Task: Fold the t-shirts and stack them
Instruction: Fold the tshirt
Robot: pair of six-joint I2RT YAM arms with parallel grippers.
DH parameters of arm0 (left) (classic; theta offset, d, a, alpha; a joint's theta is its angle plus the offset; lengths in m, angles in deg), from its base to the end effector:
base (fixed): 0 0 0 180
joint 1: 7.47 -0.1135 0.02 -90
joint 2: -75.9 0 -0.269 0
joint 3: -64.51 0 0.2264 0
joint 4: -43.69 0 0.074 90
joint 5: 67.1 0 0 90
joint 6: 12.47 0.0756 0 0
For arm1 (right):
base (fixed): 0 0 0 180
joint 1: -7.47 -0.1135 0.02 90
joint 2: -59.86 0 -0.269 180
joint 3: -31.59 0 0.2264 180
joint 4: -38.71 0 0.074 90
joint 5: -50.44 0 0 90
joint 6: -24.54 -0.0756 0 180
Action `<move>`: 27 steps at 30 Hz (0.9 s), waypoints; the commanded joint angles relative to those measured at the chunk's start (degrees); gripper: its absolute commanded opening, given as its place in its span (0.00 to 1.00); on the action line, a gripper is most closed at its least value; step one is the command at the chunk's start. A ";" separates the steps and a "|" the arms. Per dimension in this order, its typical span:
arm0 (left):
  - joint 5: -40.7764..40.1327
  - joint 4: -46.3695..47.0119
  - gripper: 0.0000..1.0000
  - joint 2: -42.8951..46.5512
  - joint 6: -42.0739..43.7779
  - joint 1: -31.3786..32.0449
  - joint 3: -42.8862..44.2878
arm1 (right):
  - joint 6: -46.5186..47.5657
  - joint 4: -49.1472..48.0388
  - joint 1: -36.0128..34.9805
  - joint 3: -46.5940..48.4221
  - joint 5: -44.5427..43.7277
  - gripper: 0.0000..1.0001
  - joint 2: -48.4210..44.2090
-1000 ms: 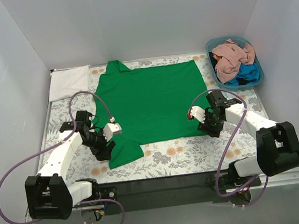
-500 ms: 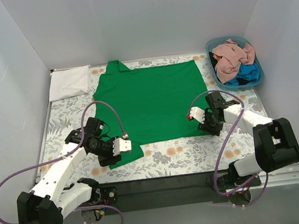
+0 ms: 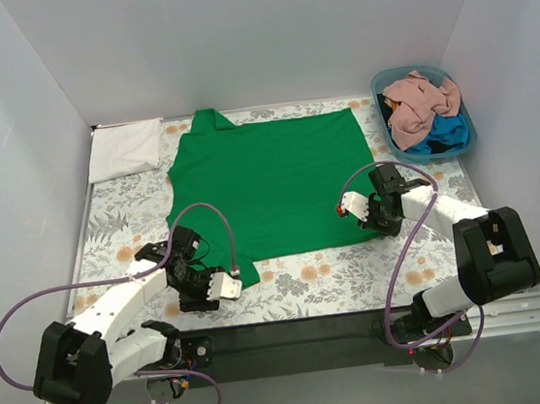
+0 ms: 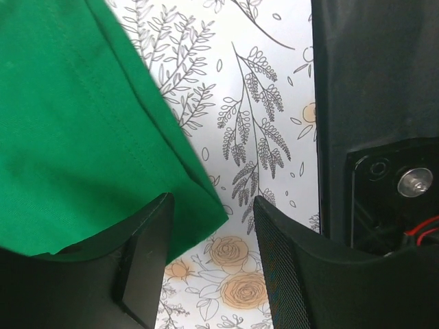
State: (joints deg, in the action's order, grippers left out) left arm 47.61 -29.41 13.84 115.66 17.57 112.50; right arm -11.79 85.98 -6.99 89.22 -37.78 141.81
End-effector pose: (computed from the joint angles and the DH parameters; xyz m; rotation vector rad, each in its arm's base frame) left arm 0.0959 -0.0797 0.1536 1.5729 2.5275 -0.6394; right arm 0.2278 0.0612 0.1447 -1.5891 2.3374 -0.1123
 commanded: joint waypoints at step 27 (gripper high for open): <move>-1.87 4.40 0.00 3.18 -5.16 2.30 2.33 | 0.73 3.25 0.13 2.48 2.88 0.01 0.58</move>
State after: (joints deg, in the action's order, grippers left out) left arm 44.73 -22.18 17.66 115.02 19.78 108.22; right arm -11.37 86.52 -6.93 90.71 -37.82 143.06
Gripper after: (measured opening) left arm 0.023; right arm 0.023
